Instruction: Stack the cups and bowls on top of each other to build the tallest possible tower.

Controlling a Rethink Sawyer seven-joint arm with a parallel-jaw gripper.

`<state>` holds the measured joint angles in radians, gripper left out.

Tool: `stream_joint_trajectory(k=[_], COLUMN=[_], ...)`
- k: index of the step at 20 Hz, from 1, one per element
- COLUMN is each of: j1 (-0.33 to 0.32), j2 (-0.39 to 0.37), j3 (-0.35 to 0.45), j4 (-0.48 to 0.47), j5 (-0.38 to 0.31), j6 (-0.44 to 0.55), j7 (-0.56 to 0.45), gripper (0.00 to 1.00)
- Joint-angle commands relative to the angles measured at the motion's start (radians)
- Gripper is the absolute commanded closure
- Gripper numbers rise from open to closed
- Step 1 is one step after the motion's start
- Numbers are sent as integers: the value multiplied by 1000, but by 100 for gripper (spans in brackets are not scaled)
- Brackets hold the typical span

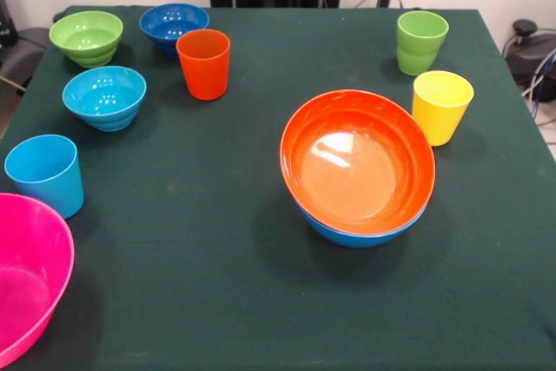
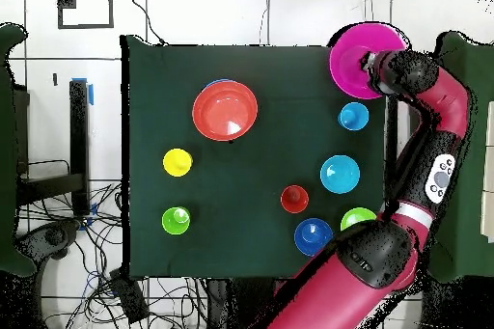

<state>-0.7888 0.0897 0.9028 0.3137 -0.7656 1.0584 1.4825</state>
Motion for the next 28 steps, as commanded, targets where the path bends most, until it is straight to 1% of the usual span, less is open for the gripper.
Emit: stream_joint_trajectory(k=[1,3,6,7,9,11,15,17,20,22,26,28], j1=[-51,-72,-92,-96,-95,-88,-91,-89,-78,-57,-1,22], j2=[-88,-92,-117,-125,-134,-138,-128,-126,-125,-113,-76,-63], j3=[-124,-122,-145,-149,-149,-153,-163,-165,-174,-178,-186,-184], j4=[181,172,190,193,175,158,172,171,178,178,176,158], j5=[47,56,72,76,74,66,76,76,81,83,96,97], j6=[-64,-32,-4,10,73,94,53,51,47,32,-34,-47], j7=[2,-51,-85,-94,-110,-118,-115,-114,-84,-41,104,152], gripper=[0,0,0,0,0,0,0,0,0,0,0,0])
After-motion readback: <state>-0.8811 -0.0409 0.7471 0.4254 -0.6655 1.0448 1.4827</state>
